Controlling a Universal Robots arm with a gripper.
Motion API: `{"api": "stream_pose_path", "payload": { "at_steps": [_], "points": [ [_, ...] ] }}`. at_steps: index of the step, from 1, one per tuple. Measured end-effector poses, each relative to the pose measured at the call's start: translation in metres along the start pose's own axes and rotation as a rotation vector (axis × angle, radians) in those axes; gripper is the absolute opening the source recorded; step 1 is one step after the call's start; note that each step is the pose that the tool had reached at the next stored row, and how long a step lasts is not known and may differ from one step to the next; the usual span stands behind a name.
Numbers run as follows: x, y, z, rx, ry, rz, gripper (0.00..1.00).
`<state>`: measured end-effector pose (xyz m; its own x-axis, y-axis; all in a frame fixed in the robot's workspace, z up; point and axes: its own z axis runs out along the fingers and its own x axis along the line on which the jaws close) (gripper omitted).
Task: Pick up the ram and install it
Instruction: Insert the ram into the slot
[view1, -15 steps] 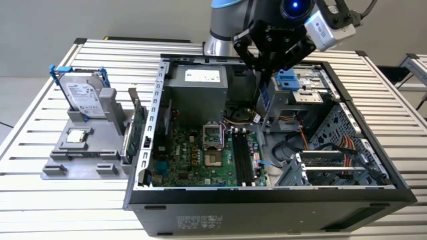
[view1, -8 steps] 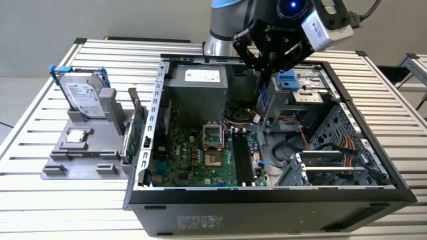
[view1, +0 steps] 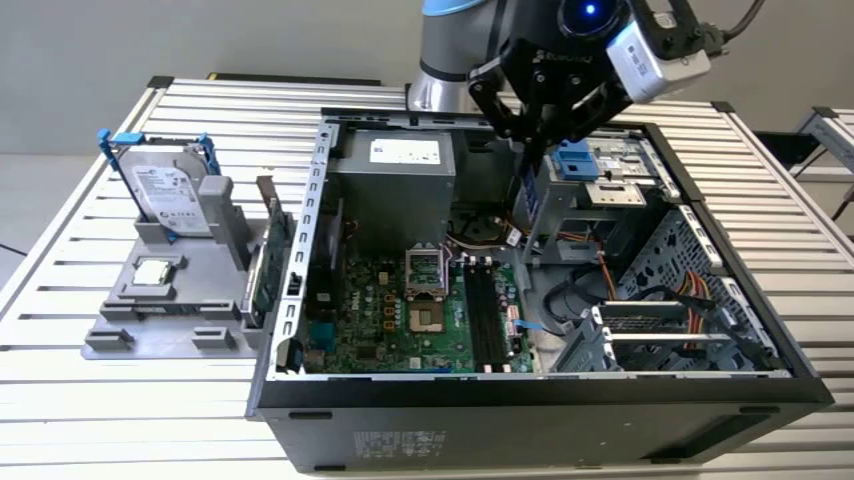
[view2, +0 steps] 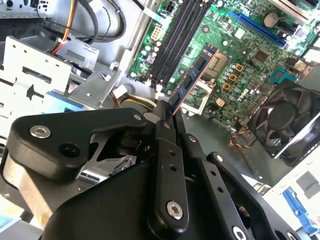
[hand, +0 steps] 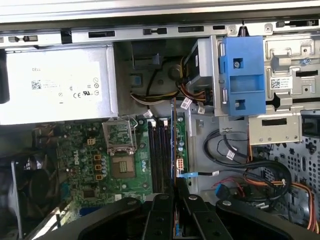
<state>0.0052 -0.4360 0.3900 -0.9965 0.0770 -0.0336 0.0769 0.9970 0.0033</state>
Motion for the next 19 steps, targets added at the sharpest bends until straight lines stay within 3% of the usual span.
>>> {"api": "stream_pose_path", "payload": {
  "at_steps": [4,9,14,19],
  "points": [
    [-0.0031,0.0002,0.0001,-0.0012,0.0002,-0.031,0.0],
    [-0.0122,0.0009,0.0004,-0.0019,0.0003,-0.053,0.0],
    [-0.0229,0.0017,0.0007,-0.0022,0.0004,-0.065,0.0],
    [-0.0277,0.0021,0.0009,-0.0023,0.0004,-0.065,0.0]
  ]
}}
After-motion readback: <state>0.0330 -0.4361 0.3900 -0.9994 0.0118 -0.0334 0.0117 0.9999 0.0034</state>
